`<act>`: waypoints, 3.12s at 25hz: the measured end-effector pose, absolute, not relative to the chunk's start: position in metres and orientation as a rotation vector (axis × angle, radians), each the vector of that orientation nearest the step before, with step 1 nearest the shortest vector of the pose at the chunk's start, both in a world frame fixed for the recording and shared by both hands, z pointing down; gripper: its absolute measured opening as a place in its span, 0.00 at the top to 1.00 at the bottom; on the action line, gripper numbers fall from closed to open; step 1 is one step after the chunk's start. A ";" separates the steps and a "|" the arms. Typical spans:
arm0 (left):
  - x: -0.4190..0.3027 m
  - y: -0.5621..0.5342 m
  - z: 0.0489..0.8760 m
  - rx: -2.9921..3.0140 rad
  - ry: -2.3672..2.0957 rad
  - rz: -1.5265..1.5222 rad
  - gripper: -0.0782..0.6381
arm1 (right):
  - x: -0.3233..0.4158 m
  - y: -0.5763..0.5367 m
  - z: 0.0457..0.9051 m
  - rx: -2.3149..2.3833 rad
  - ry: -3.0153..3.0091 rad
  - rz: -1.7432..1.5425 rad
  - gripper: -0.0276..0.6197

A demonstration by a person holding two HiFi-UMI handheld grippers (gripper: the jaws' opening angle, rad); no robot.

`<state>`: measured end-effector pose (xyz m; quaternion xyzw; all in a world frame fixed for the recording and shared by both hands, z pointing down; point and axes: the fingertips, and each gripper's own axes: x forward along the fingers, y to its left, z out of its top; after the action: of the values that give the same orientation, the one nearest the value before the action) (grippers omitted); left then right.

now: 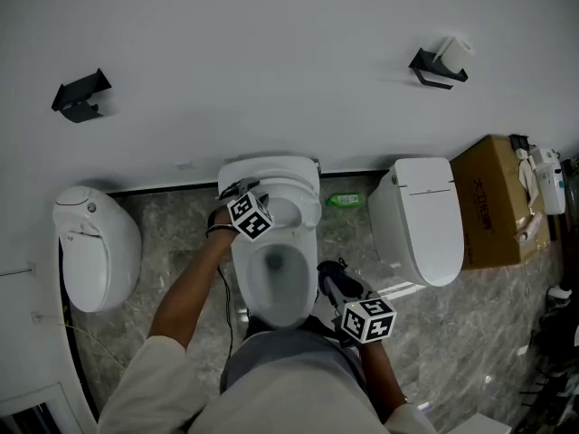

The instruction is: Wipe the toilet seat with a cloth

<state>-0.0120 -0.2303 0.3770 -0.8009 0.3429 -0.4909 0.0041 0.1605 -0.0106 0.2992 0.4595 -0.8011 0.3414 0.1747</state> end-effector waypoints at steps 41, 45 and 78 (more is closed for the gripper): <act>0.023 -0.002 0.376 -2.688 0.542 -1.472 0.82 | 0.143 0.073 0.311 1.371 -2.205 1.013 0.82; 0.026 0.029 0.386 -2.713 0.479 -1.438 0.82 | 0.143 0.088 0.318 1.390 -2.172 1.038 0.82; 0.068 0.242 0.583 -3.018 -0.046 -1.746 0.88 | 0.154 0.130 0.455 1.184 -1.897 1.243 0.82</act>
<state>0.0680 0.2422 0.5830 -0.8526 -0.0129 -0.4933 -0.1720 0.1536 0.1299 0.4552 0.4432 -0.7103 0.4653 0.2873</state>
